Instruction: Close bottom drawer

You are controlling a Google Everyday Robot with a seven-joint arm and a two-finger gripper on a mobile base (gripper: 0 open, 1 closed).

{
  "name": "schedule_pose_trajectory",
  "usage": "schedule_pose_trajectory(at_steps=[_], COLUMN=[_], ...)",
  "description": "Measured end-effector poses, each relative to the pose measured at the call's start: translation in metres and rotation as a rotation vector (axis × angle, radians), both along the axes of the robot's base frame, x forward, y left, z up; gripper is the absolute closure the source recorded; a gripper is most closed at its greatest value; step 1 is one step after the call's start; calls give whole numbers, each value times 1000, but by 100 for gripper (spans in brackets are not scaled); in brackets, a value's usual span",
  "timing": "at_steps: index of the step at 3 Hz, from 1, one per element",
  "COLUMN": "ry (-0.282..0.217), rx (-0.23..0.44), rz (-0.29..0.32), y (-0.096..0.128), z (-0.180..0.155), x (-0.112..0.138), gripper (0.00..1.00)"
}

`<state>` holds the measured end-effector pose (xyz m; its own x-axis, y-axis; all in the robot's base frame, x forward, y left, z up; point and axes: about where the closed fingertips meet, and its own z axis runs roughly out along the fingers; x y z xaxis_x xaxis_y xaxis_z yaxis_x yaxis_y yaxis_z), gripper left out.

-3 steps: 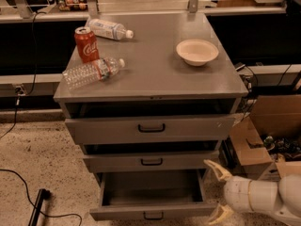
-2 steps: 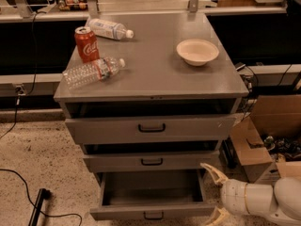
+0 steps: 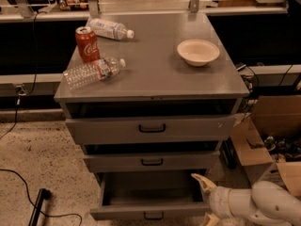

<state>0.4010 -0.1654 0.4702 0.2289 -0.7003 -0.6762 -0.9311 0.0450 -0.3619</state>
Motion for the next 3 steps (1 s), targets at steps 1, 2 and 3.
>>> schedule_pose_trajectory(at_steps=[1, 2, 3], ry=[28, 41, 80], rx=[-19, -8, -31], rz=[25, 26, 20], y=[3, 7, 6], z=[-55, -62, -84], x=[0, -3, -2], gripper=[0, 0, 0])
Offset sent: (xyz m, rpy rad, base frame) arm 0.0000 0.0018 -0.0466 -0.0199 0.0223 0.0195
